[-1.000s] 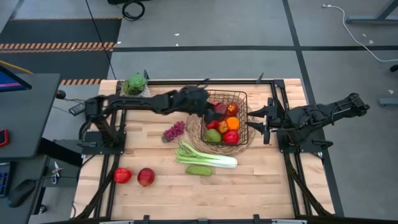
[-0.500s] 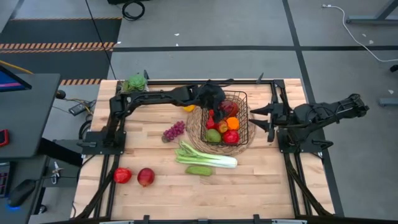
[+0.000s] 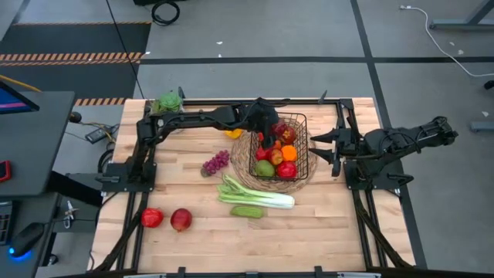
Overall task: Build produce basket
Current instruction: Put the top apple into the wire basket
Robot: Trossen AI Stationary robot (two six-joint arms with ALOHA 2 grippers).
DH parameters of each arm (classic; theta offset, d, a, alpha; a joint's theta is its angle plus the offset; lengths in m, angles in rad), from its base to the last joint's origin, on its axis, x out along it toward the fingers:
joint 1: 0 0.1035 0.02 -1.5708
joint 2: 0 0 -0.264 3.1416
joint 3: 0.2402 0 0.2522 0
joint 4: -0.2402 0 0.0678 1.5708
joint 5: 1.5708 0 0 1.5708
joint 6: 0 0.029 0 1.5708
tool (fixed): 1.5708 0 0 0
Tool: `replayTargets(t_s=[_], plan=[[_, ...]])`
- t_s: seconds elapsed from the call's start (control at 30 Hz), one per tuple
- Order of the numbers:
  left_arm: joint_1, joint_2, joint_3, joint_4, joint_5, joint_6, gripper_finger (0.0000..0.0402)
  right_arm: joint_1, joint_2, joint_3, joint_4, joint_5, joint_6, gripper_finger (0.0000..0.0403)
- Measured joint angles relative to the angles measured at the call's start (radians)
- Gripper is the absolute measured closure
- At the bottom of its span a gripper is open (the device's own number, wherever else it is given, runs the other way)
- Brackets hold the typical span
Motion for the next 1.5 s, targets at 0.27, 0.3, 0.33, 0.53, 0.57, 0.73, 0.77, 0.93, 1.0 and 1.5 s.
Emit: replayTargets(t_s=[0.27,0.3,0.33,0.53,0.57,0.73,0.77,0.93,1.0,1.5], plan=[[-0.001,0.014,-0.001,-0.043,-0.036,0.015,0.0003,0.0,0.001,0.0,0.008,0.0,0.0,0.0215],[0.0,0.018,-0.001,-0.047,-0.04,0.015,0.0003,0.0,0.003,0.0,0.009,0.0,0.0,0.0215],[0.0,0.024,0.0,-0.04,-0.045,0.015,0.0002,0.0,0.003,0.0,0.011,0.0,0.0,0.0215],[0.003,0.031,0.0,-0.061,-0.066,0.037,0.0002,0.0,0.014,0.0,0.029,0.001,-0.008,0.0215],[0.001,0.029,0.002,-0.066,-0.084,0.055,0.0002,0.0,0.016,0.0,0.029,0.001,-0.008,0.0215],[-0.014,0.021,0.065,-0.148,-0.123,0.09,0.0002,0.0,0.017,0.0,0.029,0.001,-0.014,0.0215],[-0.018,0.021,0.082,-0.155,-0.123,0.089,0.0002,0.0,0.017,0.0,0.03,0.001,-0.017,0.0215],[-0.026,0.02,0.134,-0.161,-0.118,0.073,0.0002,0.0,0.017,0.0,0.029,0.0,-0.019,0.0215],[-0.025,0.019,0.145,-0.132,-0.112,0.037,0.0002,0.0,0.017,0.0,0.029,0.001,-0.019,0.0215],[-0.078,0.03,0.148,-0.096,-0.09,0.091,0.0001,-0.09,0.087,-0.061,0.053,0.2,-0.026,0.0215]])
